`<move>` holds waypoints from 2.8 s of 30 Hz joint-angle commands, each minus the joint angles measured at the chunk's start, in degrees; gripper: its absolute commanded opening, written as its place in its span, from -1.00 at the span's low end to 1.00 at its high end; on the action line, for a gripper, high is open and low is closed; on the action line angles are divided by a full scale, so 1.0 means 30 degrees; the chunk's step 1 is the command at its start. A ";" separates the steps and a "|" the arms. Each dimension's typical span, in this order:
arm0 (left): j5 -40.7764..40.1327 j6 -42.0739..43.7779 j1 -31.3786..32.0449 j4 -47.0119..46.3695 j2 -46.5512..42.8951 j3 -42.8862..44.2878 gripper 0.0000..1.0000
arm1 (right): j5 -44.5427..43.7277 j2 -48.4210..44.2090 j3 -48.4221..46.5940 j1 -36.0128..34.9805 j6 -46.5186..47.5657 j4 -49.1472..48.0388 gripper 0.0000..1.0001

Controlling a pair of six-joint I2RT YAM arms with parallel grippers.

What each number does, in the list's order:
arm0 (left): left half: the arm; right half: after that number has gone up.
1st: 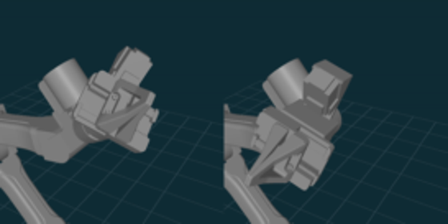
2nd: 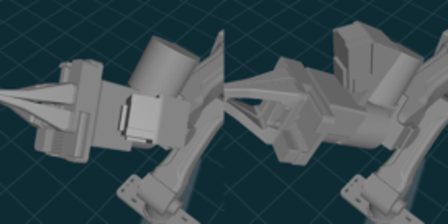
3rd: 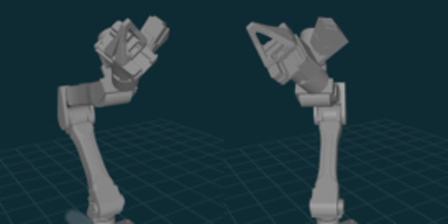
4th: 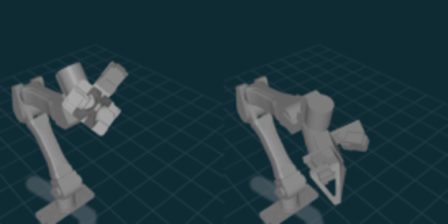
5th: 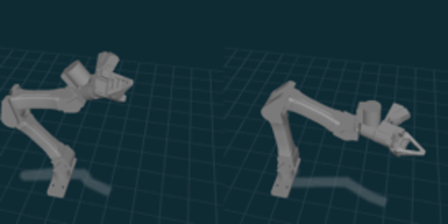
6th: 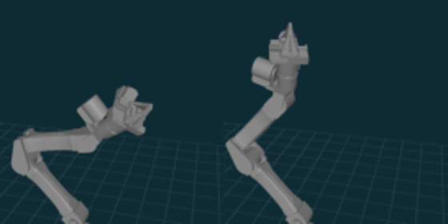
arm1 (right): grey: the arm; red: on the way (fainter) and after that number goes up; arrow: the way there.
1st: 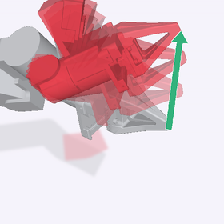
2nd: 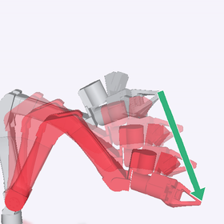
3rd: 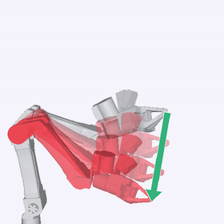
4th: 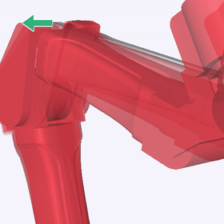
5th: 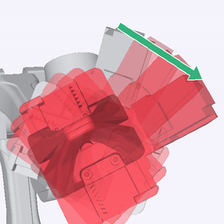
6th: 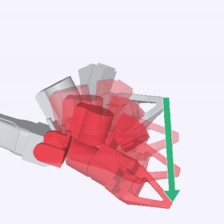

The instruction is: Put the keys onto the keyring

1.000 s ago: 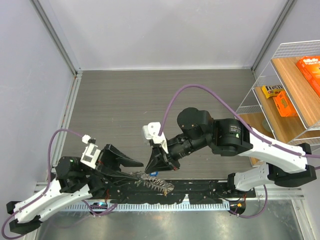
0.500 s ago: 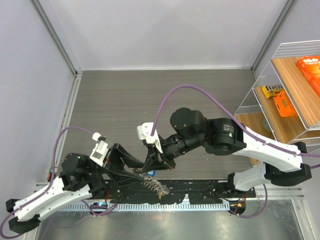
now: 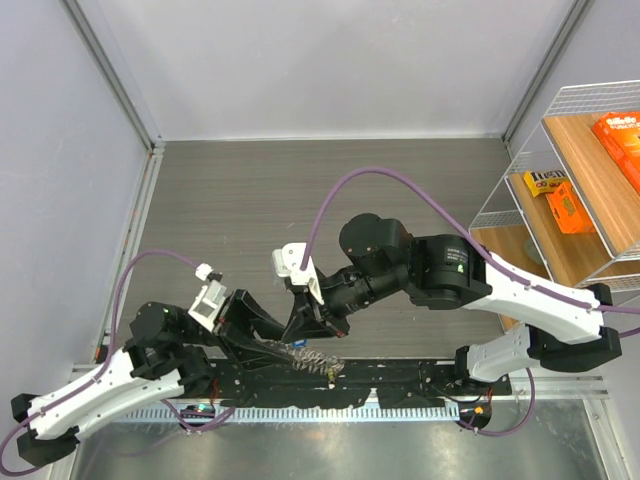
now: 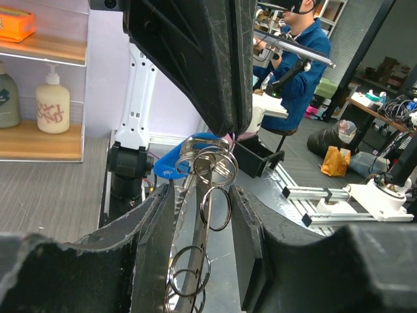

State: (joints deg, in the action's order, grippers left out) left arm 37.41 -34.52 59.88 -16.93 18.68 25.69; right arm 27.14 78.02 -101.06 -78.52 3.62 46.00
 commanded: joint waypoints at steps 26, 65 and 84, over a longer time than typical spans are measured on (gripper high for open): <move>-0.0310 0.0813 -0.0008 -0.0248 0.0220 0.0664 -1.00 | -0.0285 -0.1015 -0.0065 0.0187 0.0347 -0.0949 -0.89; -0.3300 0.1371 -0.0008 0.0018 -0.1890 0.0342 -1.00 | -0.3711 -0.4150 0.1928 -0.0985 0.1169 -0.1475 -0.33; -0.2743 0.1634 -0.0008 0.3063 -0.3940 0.0810 -1.00 | -1.5492 -0.7483 1.1382 0.1497 -0.7118 -0.5279 -0.03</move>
State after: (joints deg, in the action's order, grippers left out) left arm 28.88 -30.76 59.92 -8.43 8.60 25.82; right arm -9.78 61.56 -75.35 -78.74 -6.59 36.67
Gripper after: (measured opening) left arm 0.204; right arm 0.479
